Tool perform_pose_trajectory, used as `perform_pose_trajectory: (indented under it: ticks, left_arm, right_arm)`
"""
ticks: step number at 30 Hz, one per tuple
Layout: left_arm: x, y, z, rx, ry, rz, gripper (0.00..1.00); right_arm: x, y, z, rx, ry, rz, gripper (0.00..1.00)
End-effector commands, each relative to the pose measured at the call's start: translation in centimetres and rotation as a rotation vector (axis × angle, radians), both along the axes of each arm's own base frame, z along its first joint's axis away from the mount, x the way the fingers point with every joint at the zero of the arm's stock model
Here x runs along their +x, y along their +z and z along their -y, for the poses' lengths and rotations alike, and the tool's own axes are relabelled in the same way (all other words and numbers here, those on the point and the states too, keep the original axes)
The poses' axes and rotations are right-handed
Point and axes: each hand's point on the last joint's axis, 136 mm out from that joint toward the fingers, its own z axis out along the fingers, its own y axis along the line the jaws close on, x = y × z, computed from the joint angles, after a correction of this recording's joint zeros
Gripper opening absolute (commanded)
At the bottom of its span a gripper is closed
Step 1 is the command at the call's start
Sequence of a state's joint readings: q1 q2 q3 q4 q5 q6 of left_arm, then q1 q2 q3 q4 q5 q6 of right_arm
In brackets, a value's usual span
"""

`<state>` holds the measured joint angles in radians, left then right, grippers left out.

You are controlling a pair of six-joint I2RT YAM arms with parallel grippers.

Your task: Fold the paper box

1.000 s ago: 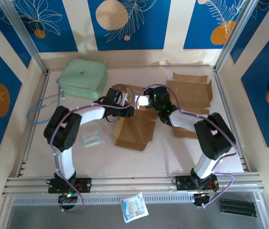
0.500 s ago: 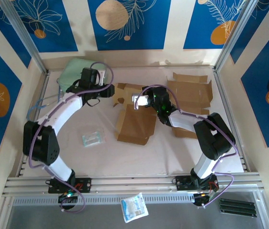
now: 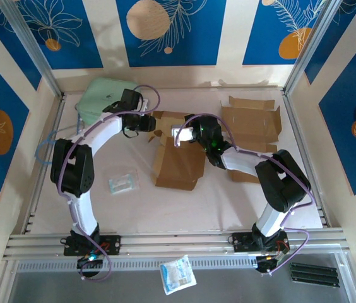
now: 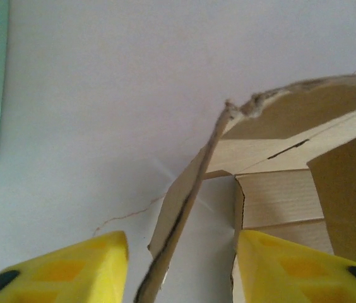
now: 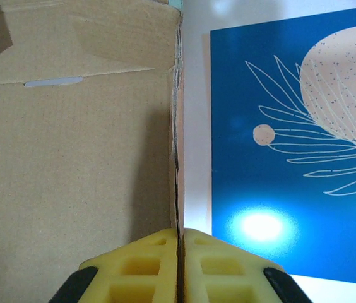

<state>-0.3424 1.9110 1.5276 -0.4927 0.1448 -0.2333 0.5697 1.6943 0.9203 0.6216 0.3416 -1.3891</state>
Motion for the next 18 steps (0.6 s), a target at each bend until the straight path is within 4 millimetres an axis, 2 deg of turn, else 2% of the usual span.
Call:
perform_pose_trajectory:
  ticks: [1,2,4,6,11,18]
  left_arm:
    - [0.3,-0.5,1.0,-0.057,-0.019,-0.011,0.41]
    - [0.2,-0.4,1.3,-0.074,-0.023,-0.022,0.35]
    - [-0.1,0.1,1.4,-0.105,0.007,-0.036,0.19]
    - [-0.5,1.0,1.6,-0.157,0.047,-0.047,0.1]
    - [-1.2,3.4,3.0,-0.307,0.074,-0.058,0.06]
    - [-1.5,4.6,4.3,-0.379,0.102,-0.059,0.03]
  right_arm:
    - [0.3,0.3,-0.3,0.001,-0.009,0.03,0.1]
    - [0.4,0.3,-0.2,0.001,-0.014,0.03,0.1]
    - [0.5,0.4,-0.1,0.006,-0.025,0.032,0.1]
    - [0.7,0.5,-0.1,0.009,-0.034,0.04,0.1]
    - [1.1,0.6,-0.3,0.011,-0.048,0.055,0.1]
    - [1.8,1.1,-0.4,0.018,-0.071,0.087,0.1]
